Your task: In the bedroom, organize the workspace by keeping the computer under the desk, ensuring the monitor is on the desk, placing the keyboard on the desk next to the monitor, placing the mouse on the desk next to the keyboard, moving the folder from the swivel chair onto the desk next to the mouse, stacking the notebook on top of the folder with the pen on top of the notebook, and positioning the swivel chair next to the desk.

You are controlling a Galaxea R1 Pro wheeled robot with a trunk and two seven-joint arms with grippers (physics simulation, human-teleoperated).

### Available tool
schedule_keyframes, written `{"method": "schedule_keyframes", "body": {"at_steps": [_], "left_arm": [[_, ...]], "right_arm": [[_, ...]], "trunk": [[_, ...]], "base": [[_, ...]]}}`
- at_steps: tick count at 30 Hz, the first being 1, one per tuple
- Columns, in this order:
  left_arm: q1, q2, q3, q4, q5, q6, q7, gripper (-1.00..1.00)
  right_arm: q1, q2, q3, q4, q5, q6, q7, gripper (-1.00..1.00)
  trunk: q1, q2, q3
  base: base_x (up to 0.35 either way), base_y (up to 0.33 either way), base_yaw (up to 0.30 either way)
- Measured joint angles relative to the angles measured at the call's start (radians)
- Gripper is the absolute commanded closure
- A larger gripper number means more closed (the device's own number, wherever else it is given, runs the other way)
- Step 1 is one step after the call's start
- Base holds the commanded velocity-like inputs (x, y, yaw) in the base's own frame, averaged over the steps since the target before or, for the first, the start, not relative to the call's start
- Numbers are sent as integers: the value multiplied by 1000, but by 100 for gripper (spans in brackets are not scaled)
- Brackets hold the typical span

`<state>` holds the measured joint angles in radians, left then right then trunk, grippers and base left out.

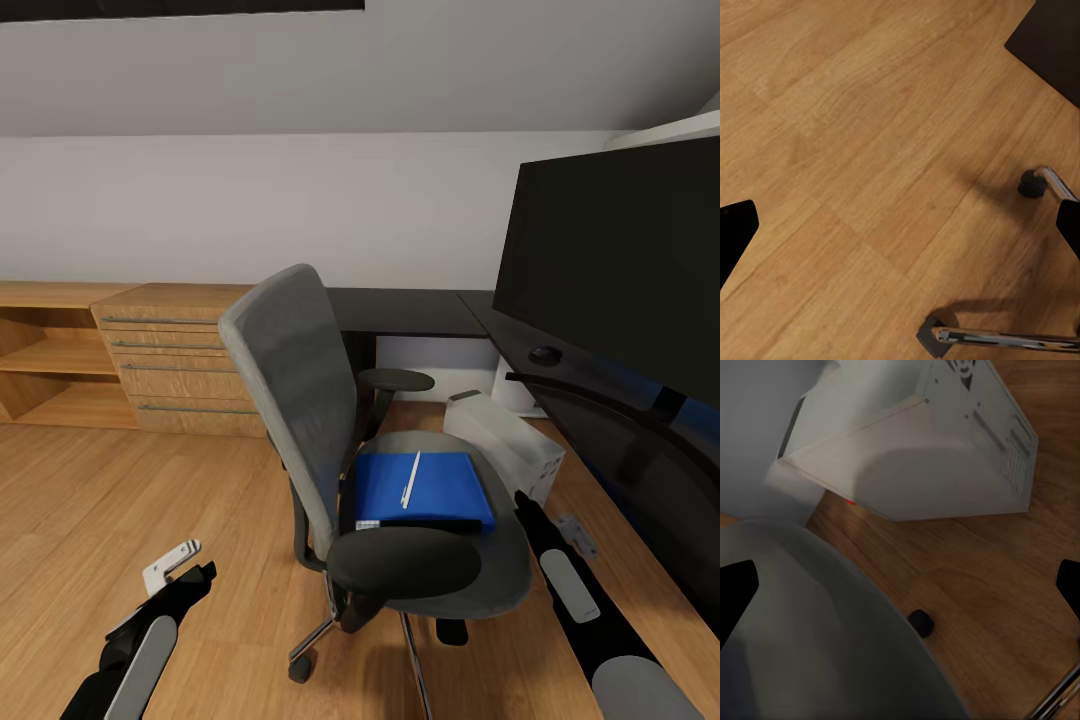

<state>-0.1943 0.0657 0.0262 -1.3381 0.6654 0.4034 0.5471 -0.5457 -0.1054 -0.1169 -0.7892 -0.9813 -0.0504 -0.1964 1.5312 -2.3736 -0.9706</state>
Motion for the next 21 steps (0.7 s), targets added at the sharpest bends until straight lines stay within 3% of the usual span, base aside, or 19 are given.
{"method": "schedule_keyframes", "body": {"at_steps": [21], "left_arm": [[0, 2, 0, -6, 0, 0, 0, -100]], "right_arm": [[0, 2, 3, 0, -2, -2, 5, -100]], "trunk": [[0, 0, 0]], "base": [[0, 0, 12]]}}
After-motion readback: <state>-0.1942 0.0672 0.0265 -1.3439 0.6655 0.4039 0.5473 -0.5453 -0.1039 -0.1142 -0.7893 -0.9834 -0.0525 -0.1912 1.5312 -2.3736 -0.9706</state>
